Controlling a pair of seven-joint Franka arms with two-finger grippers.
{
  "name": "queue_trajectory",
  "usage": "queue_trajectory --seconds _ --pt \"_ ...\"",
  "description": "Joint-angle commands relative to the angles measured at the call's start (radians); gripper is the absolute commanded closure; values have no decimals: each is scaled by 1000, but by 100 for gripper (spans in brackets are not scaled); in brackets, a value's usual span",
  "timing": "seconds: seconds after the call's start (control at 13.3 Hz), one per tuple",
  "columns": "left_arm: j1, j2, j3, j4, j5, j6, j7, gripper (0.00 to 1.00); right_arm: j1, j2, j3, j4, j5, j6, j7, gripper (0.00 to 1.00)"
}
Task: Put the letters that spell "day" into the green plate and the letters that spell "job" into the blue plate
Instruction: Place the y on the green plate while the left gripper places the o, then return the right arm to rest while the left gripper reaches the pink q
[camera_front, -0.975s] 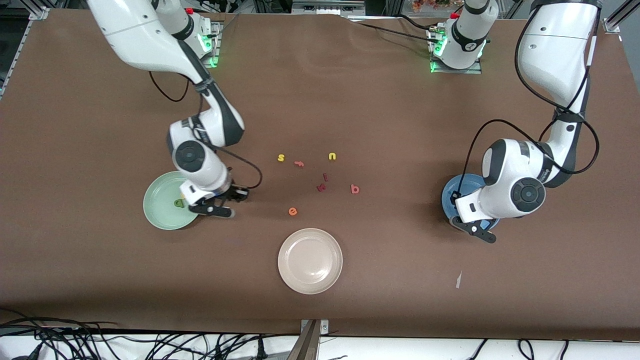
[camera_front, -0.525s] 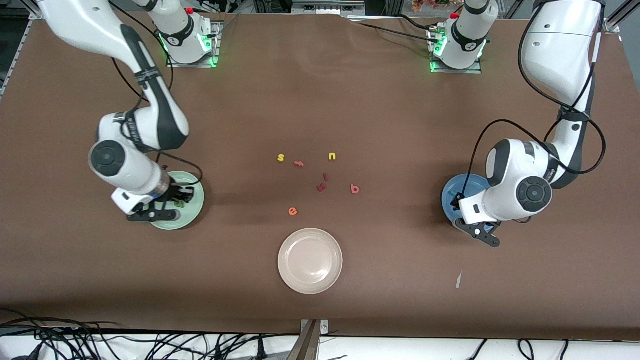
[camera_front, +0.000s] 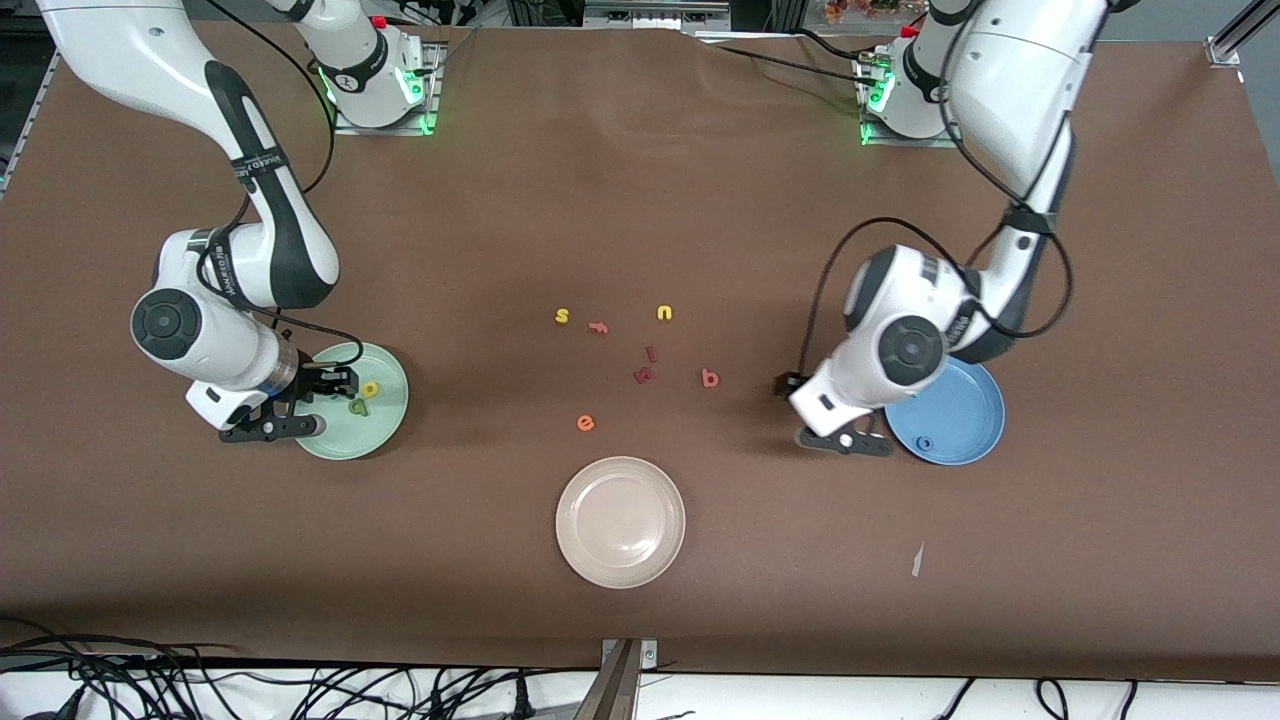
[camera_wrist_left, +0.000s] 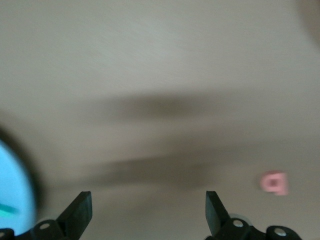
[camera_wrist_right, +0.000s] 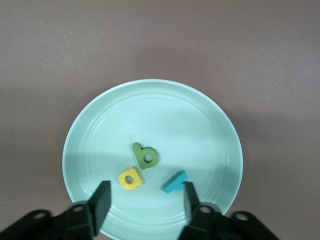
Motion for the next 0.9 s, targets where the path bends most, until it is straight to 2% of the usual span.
queue_trajectory --seconds 0.0,0.3,0.45,0.82 --pt "-35 26 12 27 -91 6 -114 0 -11 -50 10 -26 0 2 4 0" --pt "-164 84 17 9 -78 148 -359 0 -11 -132 4 -27 23 -1 56 0" --pt "-181 104 17 10 -45 169 -421 1 -11 -197 7 -26 25 -33 81 0" --pt "-197 128 17 18 -6 170 -441 21 -11 -404 11 -20 74 -248 81 0"
